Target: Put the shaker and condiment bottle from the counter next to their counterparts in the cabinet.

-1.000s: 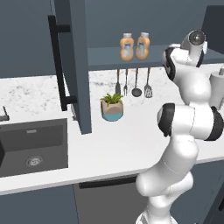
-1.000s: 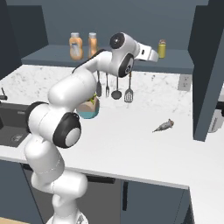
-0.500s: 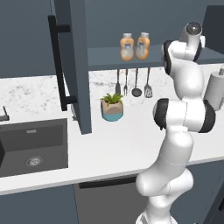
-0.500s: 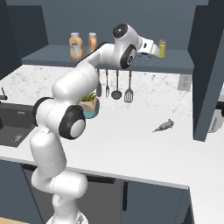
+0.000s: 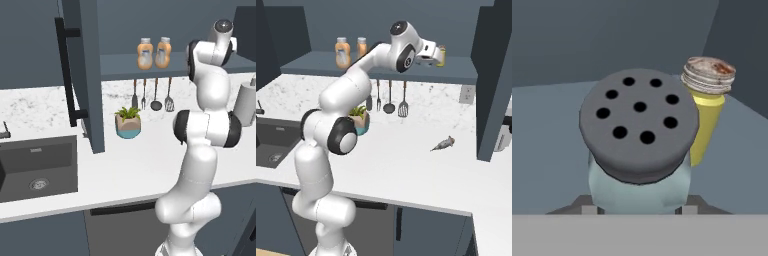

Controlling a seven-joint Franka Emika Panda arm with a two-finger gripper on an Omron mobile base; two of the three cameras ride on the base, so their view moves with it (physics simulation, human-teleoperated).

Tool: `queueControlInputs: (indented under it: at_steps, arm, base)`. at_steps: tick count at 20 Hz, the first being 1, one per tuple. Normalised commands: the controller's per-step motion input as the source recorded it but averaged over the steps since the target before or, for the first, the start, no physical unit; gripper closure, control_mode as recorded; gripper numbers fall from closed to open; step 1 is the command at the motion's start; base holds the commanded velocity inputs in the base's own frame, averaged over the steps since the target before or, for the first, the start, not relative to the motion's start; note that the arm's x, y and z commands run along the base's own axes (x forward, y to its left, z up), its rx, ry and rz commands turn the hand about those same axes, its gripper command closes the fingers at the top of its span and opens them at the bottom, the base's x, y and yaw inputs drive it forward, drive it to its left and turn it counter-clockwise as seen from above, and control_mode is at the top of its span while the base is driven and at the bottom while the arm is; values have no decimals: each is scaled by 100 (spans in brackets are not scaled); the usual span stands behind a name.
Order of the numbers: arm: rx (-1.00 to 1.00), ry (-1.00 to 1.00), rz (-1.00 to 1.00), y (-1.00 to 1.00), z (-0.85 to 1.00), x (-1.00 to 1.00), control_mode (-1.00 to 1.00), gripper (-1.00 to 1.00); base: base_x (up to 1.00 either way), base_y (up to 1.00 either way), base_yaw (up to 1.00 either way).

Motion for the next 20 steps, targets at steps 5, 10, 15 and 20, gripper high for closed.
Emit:
queueControlInputs:
  at_steps: [5,10,15,20]
  arm:
    - [0,9,0,-3,-2,38,-100,100]
    - [0,1,4,-6,-15,55,-100,100]
    - [4,0,5,-16,-9,29,-100,100]
    - [5,7,2,-11,-1,14,-100,-100]
  base:
    - [0,0,0]
    - [0,0,0]
    - [0,0,0]
    - [0,0,0]
